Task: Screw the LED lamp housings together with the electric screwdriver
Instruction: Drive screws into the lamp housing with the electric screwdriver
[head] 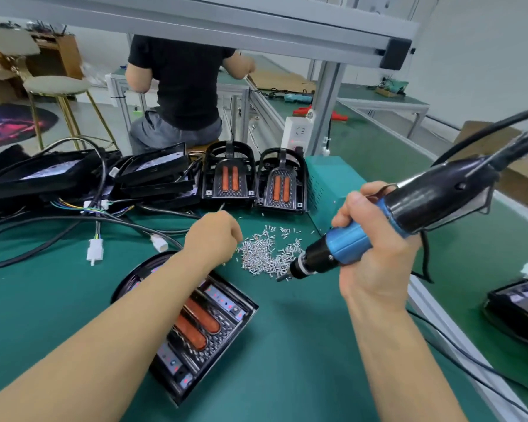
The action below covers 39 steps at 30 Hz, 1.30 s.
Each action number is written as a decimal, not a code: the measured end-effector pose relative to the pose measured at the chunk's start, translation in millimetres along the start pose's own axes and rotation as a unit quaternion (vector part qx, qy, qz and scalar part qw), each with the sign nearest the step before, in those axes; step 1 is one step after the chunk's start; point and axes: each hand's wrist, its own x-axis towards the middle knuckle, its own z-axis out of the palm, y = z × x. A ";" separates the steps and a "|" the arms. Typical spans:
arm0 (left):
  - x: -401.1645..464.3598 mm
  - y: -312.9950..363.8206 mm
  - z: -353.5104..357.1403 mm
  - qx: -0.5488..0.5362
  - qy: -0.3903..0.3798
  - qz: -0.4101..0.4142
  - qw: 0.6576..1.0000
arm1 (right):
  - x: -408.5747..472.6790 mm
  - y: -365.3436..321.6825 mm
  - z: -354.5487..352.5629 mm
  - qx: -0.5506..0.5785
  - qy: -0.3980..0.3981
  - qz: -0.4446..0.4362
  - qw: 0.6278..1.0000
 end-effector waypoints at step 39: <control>-34.8 2.7 -21.0 -0.336 0.034 0.051 0.940 | -6.9 -20.9 7.0 0.064 -0.006 0.018 0.998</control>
